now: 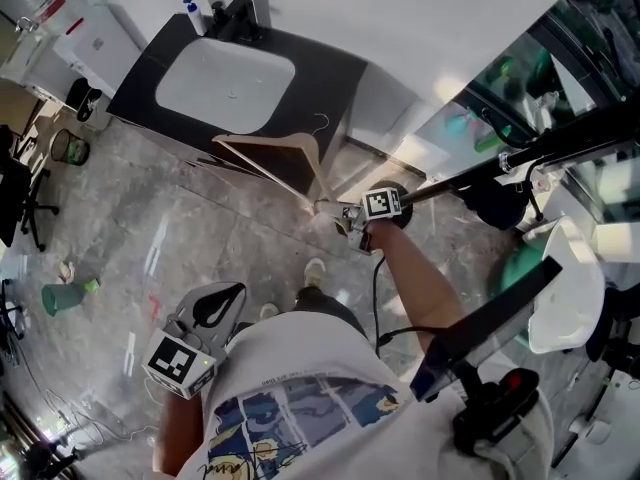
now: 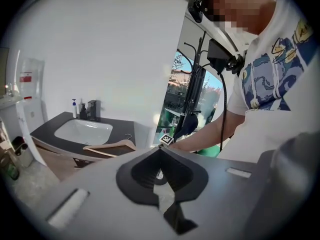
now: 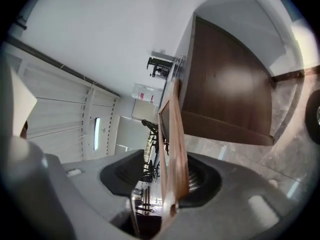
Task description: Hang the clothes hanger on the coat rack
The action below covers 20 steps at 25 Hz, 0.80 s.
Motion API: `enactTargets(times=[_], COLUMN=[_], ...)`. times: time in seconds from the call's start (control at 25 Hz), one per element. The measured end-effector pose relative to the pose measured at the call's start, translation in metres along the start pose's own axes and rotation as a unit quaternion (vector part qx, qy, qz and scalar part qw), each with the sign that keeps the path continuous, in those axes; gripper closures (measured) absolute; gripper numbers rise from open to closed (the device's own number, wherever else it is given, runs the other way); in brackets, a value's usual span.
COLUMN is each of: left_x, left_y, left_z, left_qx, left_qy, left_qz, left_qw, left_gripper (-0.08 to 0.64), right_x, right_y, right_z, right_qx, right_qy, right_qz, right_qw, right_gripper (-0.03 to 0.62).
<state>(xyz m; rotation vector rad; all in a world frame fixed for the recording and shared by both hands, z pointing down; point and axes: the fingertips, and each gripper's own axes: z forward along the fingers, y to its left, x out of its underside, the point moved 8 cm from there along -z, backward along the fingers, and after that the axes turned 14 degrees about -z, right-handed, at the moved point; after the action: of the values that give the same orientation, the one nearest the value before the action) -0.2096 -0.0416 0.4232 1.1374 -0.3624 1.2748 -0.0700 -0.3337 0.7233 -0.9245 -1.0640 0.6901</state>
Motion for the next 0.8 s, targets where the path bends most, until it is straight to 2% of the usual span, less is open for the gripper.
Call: enactTargets(times=[0.08,0.2,0.28,0.44,0.56,0.6,0.8], left_x=[-0.004,-0.003,-0.001,-0.002,-0.004,-0.005,-0.002], left_y=[-0.001,-0.001,-0.001,0.001,0.001,0.001,0.001], left_z=[-0.001,-0.004,-0.005,-0.003,-0.001,-0.001,-0.005], left_qx=[-0.007,-0.009,-0.006,0.015,0.036,0.044,0.086], left_qy=[-0.001,-0.002,-0.001,0.002,0.005,0.005,0.011], left_qz=[0.0,0.004,0.007,0.02,0.031,0.034,0.053], left_qw=[1.0,0.9999,1.0,0.9997,0.9988,0.9984,0.9948], left_gripper=[0.557,0.557,0.557,0.557,0.557,0.557,0.557], right_x=[0.002,0.006,0.006,0.0,-0.005,-0.006,-0.014], right_y=[-0.003,-0.004,0.003,0.024,0.044,0.049,0.087], right_z=[0.001,-0.003,-0.008,-0.022,-0.029,-0.034,-0.069], right_qx=[-0.009,0.009,0.02,0.058,0.046,0.053,0.078], right_qy=[-0.007,-0.009,-0.015,-0.036,-0.066,-0.076,-0.114], right_qz=[0.009,0.006,-0.006,-0.014,-0.036,-0.041,-0.129], right_qw=[1.0,1.0,1.0,0.998,0.996,0.995,0.982], right_gripper=[0.503,0.515,0.568,0.577,0.578,0.578,0.578])
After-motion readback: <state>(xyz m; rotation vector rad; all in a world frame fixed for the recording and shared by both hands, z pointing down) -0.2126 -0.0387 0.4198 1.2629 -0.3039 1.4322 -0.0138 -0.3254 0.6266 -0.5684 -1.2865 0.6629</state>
